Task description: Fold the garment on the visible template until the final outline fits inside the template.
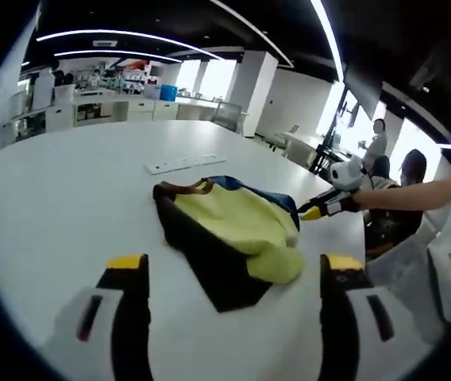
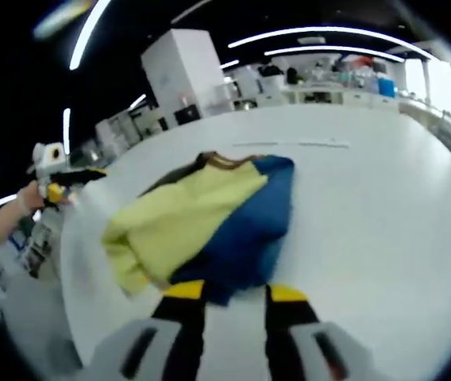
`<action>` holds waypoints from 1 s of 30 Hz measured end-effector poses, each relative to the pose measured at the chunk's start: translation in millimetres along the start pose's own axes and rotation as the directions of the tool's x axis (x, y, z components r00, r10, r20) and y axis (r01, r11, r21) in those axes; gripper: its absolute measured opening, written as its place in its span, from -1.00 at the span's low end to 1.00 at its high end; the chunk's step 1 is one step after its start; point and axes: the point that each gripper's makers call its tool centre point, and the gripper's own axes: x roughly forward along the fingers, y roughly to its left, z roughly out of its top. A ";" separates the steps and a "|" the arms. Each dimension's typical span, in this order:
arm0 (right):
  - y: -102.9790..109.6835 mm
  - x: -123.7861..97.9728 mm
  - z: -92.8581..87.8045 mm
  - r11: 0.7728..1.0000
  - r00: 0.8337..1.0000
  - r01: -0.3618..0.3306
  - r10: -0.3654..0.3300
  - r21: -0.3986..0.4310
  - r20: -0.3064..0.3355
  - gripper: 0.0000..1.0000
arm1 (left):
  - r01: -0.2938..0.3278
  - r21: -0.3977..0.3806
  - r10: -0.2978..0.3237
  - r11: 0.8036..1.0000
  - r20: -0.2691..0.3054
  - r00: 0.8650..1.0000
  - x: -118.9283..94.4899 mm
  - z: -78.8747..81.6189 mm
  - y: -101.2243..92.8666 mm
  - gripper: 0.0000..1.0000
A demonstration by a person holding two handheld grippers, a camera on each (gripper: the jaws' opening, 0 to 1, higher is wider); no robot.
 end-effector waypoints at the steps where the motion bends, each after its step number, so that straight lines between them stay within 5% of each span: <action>1: 0.7 1.1 1.9 1.000 1.000 -0.001 0.001 0.003 0.004 -0.59 | -0.001 -0.002 0.001 1.000 0.000 1.000 -0.6 -1.0 -0.1 0.69; 8: 2.4 3.1 10.0 1.000 1.000 -0.009 0.009 0.001 0.009 -1.00 | -0.002 -0.022 0.002 1.000 0.005 1.000 -2.6 -6.1 3.8 0.67; 15: 8.9 -3.4 23.2 0.999 0.999 -0.031 0.030 0.017 0.028 -1.00 | -0.001 -0.035 0.002 0.999 0.007 1.000 -2.0 -9.3 3.4 0.65; 30: 46.7 12.0 93.3 0.993 0.990 -0.103 0.108 -0.065 0.090 -1.00 | 0.007 -0.049 -0.006 0.999 0.023 1.000 0.4 -6.8 0.6 0.63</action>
